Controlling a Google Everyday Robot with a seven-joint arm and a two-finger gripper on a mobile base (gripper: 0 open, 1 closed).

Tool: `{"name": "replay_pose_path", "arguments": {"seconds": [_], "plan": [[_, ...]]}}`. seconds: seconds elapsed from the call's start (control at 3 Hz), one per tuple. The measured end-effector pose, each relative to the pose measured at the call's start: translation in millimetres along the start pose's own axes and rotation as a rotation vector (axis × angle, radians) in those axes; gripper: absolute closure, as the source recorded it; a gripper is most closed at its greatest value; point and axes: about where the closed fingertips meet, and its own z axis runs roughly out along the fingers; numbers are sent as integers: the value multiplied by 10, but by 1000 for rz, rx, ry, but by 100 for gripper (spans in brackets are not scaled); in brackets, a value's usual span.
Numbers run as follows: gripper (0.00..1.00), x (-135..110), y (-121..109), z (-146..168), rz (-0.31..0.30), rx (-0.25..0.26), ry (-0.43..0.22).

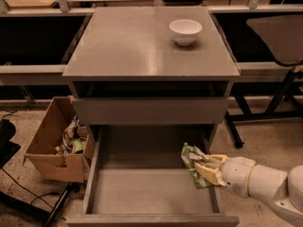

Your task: Place green jalapeno chip bag into middle drawer

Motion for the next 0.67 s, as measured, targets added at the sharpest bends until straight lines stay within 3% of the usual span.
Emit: {"name": "replay_pose_path", "arguments": {"seconds": [0.67], "plan": [[100, 198, -352, 1369, 69, -212, -98]]}}
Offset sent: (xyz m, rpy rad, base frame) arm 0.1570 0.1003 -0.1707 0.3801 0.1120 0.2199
